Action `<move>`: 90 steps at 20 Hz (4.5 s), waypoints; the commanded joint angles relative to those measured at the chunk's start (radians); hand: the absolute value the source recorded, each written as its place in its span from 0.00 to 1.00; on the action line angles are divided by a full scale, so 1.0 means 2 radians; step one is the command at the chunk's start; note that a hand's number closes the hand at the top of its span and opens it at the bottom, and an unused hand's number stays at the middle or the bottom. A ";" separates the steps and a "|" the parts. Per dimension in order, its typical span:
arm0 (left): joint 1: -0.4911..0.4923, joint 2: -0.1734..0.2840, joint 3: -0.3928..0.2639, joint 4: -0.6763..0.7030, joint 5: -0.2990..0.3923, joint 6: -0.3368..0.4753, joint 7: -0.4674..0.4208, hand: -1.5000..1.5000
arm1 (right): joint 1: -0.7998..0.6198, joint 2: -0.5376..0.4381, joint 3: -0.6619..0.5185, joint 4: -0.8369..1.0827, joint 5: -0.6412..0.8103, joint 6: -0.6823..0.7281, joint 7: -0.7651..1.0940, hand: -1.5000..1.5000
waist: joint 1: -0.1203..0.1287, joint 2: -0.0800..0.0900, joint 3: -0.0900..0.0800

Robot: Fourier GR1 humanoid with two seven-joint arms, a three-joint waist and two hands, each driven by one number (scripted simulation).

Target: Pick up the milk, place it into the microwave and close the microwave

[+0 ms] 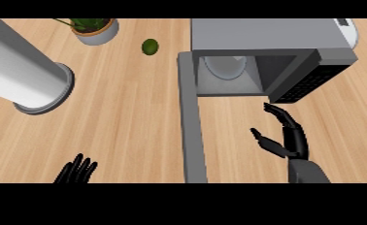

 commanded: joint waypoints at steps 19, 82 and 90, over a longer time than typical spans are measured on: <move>-0.276 -0.032 -0.126 0.193 -0.143 0.168 0.051 1.00 | 0.191 -0.117 -0.063 -0.181 -0.110 0.145 0.053 0.00 | 0.002 0.002 0.000; -0.821 -0.032 -0.418 0.558 0.219 0.496 0.089 1.00 | 0.080 -0.211 0.018 -0.375 -0.225 0.269 0.176 0.00 | -0.174 0.038 -0.001; -0.870 -0.032 -0.404 0.583 0.245 0.504 0.094 1.00 | 0.057 -0.213 0.041 -0.389 -0.247 0.306 0.199 0.00 | -0.186 0.046 0.002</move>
